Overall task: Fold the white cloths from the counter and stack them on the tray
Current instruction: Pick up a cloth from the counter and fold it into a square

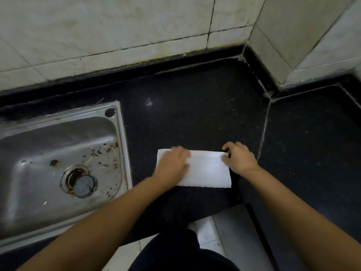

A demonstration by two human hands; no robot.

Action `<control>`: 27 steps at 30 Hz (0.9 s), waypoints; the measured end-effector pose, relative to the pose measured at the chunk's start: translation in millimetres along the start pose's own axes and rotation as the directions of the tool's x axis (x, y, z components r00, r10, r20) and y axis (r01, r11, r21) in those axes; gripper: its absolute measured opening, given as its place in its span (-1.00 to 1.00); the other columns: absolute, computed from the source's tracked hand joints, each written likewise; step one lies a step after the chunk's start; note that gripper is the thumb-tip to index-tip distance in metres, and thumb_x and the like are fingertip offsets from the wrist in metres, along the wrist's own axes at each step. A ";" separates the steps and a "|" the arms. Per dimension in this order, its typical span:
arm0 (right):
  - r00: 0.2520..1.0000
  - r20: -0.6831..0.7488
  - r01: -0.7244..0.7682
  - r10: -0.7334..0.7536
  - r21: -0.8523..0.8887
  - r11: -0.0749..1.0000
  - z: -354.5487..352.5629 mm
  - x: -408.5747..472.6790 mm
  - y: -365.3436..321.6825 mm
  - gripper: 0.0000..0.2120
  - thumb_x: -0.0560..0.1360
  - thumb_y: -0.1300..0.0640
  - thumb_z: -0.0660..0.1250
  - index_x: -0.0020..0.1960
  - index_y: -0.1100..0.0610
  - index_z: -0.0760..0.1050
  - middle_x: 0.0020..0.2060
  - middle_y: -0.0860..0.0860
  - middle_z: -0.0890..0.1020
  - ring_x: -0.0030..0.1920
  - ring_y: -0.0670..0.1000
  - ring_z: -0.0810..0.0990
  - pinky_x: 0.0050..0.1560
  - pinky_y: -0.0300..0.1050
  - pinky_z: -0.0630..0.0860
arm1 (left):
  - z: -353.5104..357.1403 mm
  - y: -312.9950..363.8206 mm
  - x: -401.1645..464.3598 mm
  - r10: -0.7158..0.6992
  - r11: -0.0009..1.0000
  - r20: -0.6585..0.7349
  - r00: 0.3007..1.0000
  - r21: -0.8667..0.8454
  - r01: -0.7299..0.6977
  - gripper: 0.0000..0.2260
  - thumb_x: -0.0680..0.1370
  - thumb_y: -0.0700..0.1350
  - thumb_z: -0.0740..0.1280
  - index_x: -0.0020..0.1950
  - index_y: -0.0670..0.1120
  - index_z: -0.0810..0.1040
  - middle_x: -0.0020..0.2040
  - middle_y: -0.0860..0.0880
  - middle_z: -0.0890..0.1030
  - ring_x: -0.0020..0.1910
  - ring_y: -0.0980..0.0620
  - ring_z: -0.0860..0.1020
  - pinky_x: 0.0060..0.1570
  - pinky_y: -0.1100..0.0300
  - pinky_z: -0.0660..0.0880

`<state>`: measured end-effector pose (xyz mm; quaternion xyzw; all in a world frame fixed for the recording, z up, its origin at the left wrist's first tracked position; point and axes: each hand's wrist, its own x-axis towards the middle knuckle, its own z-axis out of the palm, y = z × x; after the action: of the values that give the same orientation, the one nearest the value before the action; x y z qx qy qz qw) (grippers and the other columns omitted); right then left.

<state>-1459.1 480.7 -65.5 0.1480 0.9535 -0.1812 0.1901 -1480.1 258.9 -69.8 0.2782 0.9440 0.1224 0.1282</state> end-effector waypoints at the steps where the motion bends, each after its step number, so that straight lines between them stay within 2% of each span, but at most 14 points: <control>1: 1.000 0.024 -0.005 0.005 0.002 1.000 -3.7 1.3 0.3 -0.72 0.55 0.03 0.23 0.24 0.05 0.43 0.15 0.07 0.46 0.20 0.10 0.43 0.20 0.03 0.38 | 5.9 20.9 -0.8 0.149 0.989 0.061 0.987 -0.026 -0.147 -0.72 0.58 -0.06 0.21 0.27 -0.11 0.42 0.25 -0.11 0.45 0.21 -0.10 0.42 0.19 0.03 0.33; 3: 0.999 0.050 0.000 0.002 -0.048 0.999 -6.4 3.5 0.3 -0.75 0.56 -0.02 0.23 0.18 0.06 0.46 0.15 0.07 0.46 0.20 0.11 0.44 0.20 0.04 0.38 | 28.5 60.0 -3.3 0.394 0.919 0.069 0.916 -0.003 -0.395 -0.73 0.53 -0.01 0.27 0.11 -0.17 0.49 0.09 -0.17 0.55 0.05 -0.16 0.51 -0.02 -0.01 0.46; 4: 0.999 0.050 0.004 -0.001 -0.073 0.997 -5.9 3.7 0.2 -0.76 0.56 -0.02 0.23 0.16 0.07 0.47 0.15 0.08 0.46 0.20 0.11 0.44 0.20 0.05 0.38 | 39.5 75.7 -5.2 0.422 0.906 0.069 0.904 0.008 -0.424 -0.71 0.48 0.02 0.32 0.04 -0.18 0.51 0.00 -0.17 0.57 -0.05 -0.16 0.54 -0.14 0.02 0.49; 8: 1.000 0.013 0.007 -0.006 -0.092 0.996 -2.6 -0.5 -2.2 -0.79 0.56 0.05 0.22 0.14 0.11 0.48 0.16 0.10 0.46 0.20 0.13 0.43 0.17 0.03 0.37 | 59.4 99.7 -3.4 0.317 0.939 0.085 0.945 0.111 -0.325 -0.60 0.22 0.16 0.53 -0.12 -0.07 0.58 -0.20 -0.04 0.60 -0.25 -0.02 0.56 -0.37 0.17 0.46; 10: 1.000 0.023 0.012 -0.010 -0.083 0.996 -3.0 -4.6 -3.0 -0.81 0.55 0.08 0.23 0.11 0.13 0.48 0.11 0.10 0.48 0.15 0.13 0.46 0.10 0.00 0.38 | 60.1 98.3 -2.9 0.330 0.929 0.027 0.943 0.169 -0.330 -0.69 0.14 0.08 0.57 -0.23 -0.01 0.61 -0.29 0.03 0.59 -0.35 0.05 0.54 -0.45 0.24 0.40; 12: 0.998 0.055 0.011 -0.009 -0.034 0.999 -4.9 -9.1 -2.3 -0.86 0.53 0.10 0.24 0.03 0.14 0.46 -0.01 0.09 0.52 0.03 0.11 0.51 0.00 -0.02 0.42 | 57.7 91.6 -7.2 0.358 0.922 -0.040 0.933 0.172 -0.346 -0.83 0.19 -0.03 0.51 -0.28 -0.01 0.61 -0.34 0.04 0.58 -0.39 0.05 0.54 -0.45 0.25 0.38; 13: 0.996 0.085 0.006 -0.008 0.023 1.000 -6.7 -11.3 -1.3 -0.89 0.52 0.10 0.26 -0.01 0.13 0.44 -0.09 0.07 0.54 -0.04 0.10 0.53 -0.05 -0.03 0.45 | 56.7 86.1 -11.4 0.353 0.931 -0.057 0.934 0.121 -0.345 -0.92 0.27 -0.05 0.42 -0.29 -0.02 0.60 -0.35 0.03 0.57 -0.39 0.04 0.54 -0.44 0.24 0.38; 15: 0.988 0.153 -0.008 -0.022 0.193 0.981 -12.1 -16.7 -0.7 -0.91 0.51 0.13 0.29 -0.04 0.13 0.41 -0.21 0.05 0.56 -0.17 0.05 0.57 -0.17 -0.09 0.49 | 50.8 78.0 -25.6 0.268 0.958 -0.102 0.958 -0.072 -0.276 -0.83 0.41 -0.09 0.21 -0.24 -0.07 0.58 -0.33 -0.01 0.57 -0.36 0.00 0.54 -0.38 0.18 0.41; 17: 0.974 0.213 -0.008 -0.073 0.357 0.934 -20.1 -22.7 -5.0 -0.90 0.52 0.15 0.30 -0.01 0.12 0.40 -0.29 0.02 0.56 -0.31 -0.03 0.54 -0.33 -0.18 0.40 | 43.3 69.4 -43.4 0.082 0.928 -0.140 0.987 -0.349 -0.127 -0.83 0.54 -0.13 0.20 -0.07 -0.13 0.57 -0.18 -0.05 0.60 -0.19 0.00 0.55 -0.18 0.13 0.47; 19: 0.958 0.249 -0.003 -0.138 0.495 0.869 -28.4 -26.9 -16.1 -0.94 0.55 0.13 0.28 0.00 0.10 0.42 -0.35 0.01 0.53 -0.38 -0.06 0.46 -0.40 -0.24 0.33 | 33.1 59.5 -61.7 -0.123 0.773 -0.044 0.991 -0.630 0.068 -0.88 0.57 -0.13 0.26 0.02 -0.14 0.55 -0.09 -0.02 0.59 -0.10 0.08 0.53 -0.05 0.25 0.47; 22: 0.923 0.327 -0.059 -0.202 0.641 0.765 -34.1 -22.2 -45.8 -0.91 0.56 0.10 0.27 -0.06 0.11 0.50 -0.37 0.00 0.50 -0.40 -0.10 0.42 -0.45 -0.29 0.31 | 21.9 44.7 -76.7 -0.346 0.435 0.029 0.938 -0.881 0.187 -0.93 0.57 -0.19 0.27 -0.02 -0.14 0.55 -0.14 0.02 0.59 -0.17 0.19 0.55 -0.14 0.42 0.47; 24: 0.886 0.416 -0.129 -0.204 0.645 0.753 -33.1 -12.6 -68.7 -0.87 0.55 0.06 0.30 -0.06 0.11 0.56 -0.31 0.00 0.55 -0.34 -0.11 0.46 -0.36 -0.28 0.36 | 15.7 34.5 -79.2 -0.460 0.237 0.115 0.881 -0.940 0.247 -0.92 0.58 -0.22 0.25 -0.04 -0.14 0.54 -0.19 0.02 0.60 -0.26 0.26 0.57 -0.22 0.44 0.48; 25: 0.863 0.461 -0.156 -0.206 0.631 0.760 -31.7 -6.8 -78.8 -0.87 0.53 0.06 0.32 -0.05 0.11 0.58 -0.27 0.00 0.57 -0.30 -0.11 0.49 -0.31 -0.26 0.40 | 12.9 28.6 -79.7 -0.519 0.172 0.152 0.841 -0.945 0.278 -0.90 0.59 -0.22 0.24 -0.06 -0.12 0.53 -0.22 0.02 0.59 -0.31 0.28 0.56 -0.27 0.44 0.47; 27: 0.820 0.526 -0.171 -0.225 0.601 0.781 -27.0 4.7 -96.6 -0.87 0.50 0.12 0.37 0.02 0.12 0.59 -0.22 -0.01 0.60 -0.24 -0.12 0.52 -0.22 -0.25 0.44 | 9.2 14.5 -77.9 -0.614 0.125 0.185 0.767 -0.937 0.326 -0.88 0.59 -0.22 0.22 -0.10 -0.10 0.51 -0.25 0.01 0.57 -0.32 0.21 0.54 -0.32 0.43 0.45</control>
<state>-1505.6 406.6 -16.3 0.1266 0.7384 -0.5248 0.4041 -1406.8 228.7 -60.6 -0.1837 0.7315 0.6321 0.1781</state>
